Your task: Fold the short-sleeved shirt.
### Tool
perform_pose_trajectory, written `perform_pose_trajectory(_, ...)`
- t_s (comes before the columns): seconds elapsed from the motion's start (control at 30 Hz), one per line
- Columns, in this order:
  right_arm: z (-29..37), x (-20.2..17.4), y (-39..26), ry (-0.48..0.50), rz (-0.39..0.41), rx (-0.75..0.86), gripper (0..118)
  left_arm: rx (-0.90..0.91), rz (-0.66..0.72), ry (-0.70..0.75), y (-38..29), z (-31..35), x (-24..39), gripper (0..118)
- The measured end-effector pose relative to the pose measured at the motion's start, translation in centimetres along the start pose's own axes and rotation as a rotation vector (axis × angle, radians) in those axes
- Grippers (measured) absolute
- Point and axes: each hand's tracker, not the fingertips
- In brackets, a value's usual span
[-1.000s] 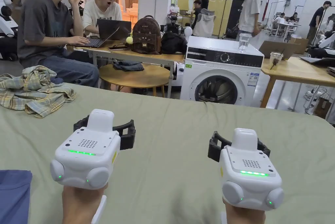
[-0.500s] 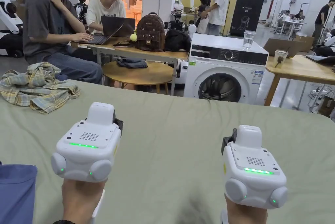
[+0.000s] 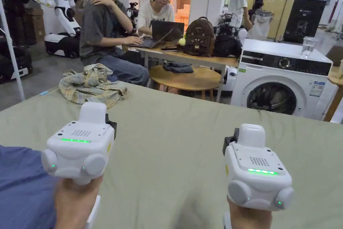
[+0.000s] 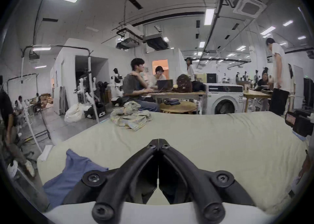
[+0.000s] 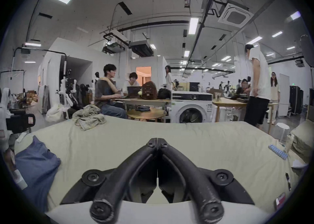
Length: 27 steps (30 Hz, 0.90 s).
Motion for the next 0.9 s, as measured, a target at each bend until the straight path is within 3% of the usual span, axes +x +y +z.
perform_pose_trajectory(0.13,-0.3,-4.4,-0.3,0.09,0.003,-0.015,0,-0.055,0.05,0.108,-0.7,1.1,-5.7,0)
perform_pose_trajectory(0.43,-1.1,-10.2,-2.2,0.202,0.016,-0.075,0,-0.267,0.129,0.136,-2.6,1.7,-14.6,0)
perform_pose_trajectory(0.47,-1.1,-10.5,-2.3,0.21,0.021,-0.081,0,-0.288,0.132,0.132,-2.8,1.6,-15.0,3)
perform_pose_trajectory(0.57,-1.2,-11.1,-2.7,0.225,0.05,-0.083,0,-0.378,0.125,0.076,-3.8,0.9,-16.2,40)
perform_pose_trajectory(0.9,-1.6,-10.6,-4.1,0.23,0.089,-0.126,0,-0.815,0.17,-0.019,-9.6,-3.4,-16.4,43)
